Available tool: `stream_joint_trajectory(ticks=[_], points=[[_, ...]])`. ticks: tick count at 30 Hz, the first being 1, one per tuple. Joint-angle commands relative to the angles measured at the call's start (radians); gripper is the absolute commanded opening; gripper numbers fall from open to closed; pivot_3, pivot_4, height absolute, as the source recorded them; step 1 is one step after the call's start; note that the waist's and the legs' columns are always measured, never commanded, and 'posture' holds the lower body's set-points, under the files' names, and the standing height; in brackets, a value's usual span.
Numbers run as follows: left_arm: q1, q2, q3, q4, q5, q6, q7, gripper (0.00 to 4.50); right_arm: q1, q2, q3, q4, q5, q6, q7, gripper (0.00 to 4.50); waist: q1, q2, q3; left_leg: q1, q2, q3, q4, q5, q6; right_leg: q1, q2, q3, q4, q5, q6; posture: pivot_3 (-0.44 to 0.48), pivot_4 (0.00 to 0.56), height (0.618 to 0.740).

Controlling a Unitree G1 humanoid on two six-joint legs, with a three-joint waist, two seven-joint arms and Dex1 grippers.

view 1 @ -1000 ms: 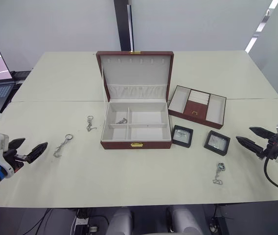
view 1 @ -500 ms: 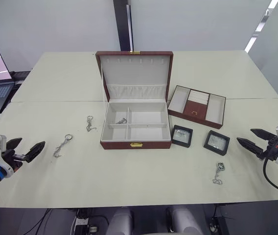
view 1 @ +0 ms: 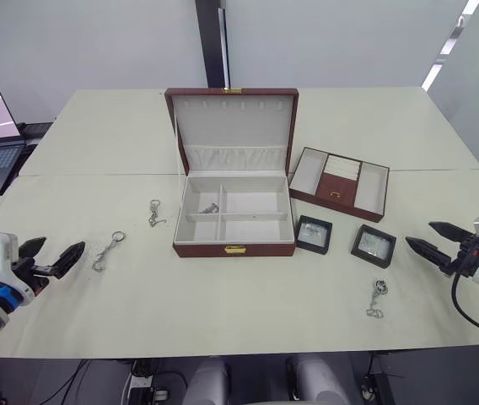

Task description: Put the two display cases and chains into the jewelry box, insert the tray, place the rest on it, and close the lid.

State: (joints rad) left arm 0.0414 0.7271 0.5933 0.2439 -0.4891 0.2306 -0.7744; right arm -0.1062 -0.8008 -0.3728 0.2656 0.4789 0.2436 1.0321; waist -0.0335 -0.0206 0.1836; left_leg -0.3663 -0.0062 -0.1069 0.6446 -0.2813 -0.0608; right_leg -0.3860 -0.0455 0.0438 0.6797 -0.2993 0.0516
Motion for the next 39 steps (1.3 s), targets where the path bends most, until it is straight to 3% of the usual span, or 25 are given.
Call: stream_joint_trajectory(ticks=[1,7,13,23,39], points=[[0.024,-0.012,0.021,-0.076,-0.017,-0.023,-0.003,4.48,-0.02,-0.001,-0.002,-0.157,0.066,0.047,0.02,4.5,-0.002,0.0,0.0,0.0,0.0,0.0,0.0,0.0,0.0,0.0,0.0,0.0,0.0,0.0,0.0,0.0,0.15,0.74],[0.08,-0.051,-0.047,-0.136,0.012,-0.043,-0.043,4.48,-0.062,-0.003,0.106,-0.458,0.163,0.19,0.042,4.5,0.0,0.0,0.0,0.0,0.0,0.0,0.0,0.0,0.0,0.0,0.0,0.0,0.0,0.0,0.0,0.0,0.15,0.74],[0.057,-0.095,-0.086,-0.128,0.023,-0.069,-0.019,4.48,-0.152,0.015,0.235,-0.611,0.191,0.252,0.045,4.5,0.004,0.0,0.0,-0.001,0.0,-0.001,0.0,0.0,0.0,0.0,-0.001,-0.001,-0.001,0.0,0.0,0.0,0.15,0.74],[0.029,-0.164,-0.125,-0.118,0.045,-0.052,0.071,4.48,-0.289,0.071,0.385,-0.627,0.135,0.242,0.037,4.5,0.004,0.0,-0.001,0.0,0.0,-0.002,0.0,0.0,0.0,0.0,-0.001,-0.002,-0.001,0.0,0.0,0.0,0.15,0.74],[-0.028,-0.144,-0.162,-0.012,0.079,0.002,0.096,4.48,-0.271,0.084,0.385,-0.639,0.129,0.253,0.017,4.5,0.004,0.0,-0.001,0.0,-0.001,-0.002,0.0,0.0,0.0,0.0,-0.001,-0.002,0.0,0.0,0.0,0.0,0.15,0.74]])
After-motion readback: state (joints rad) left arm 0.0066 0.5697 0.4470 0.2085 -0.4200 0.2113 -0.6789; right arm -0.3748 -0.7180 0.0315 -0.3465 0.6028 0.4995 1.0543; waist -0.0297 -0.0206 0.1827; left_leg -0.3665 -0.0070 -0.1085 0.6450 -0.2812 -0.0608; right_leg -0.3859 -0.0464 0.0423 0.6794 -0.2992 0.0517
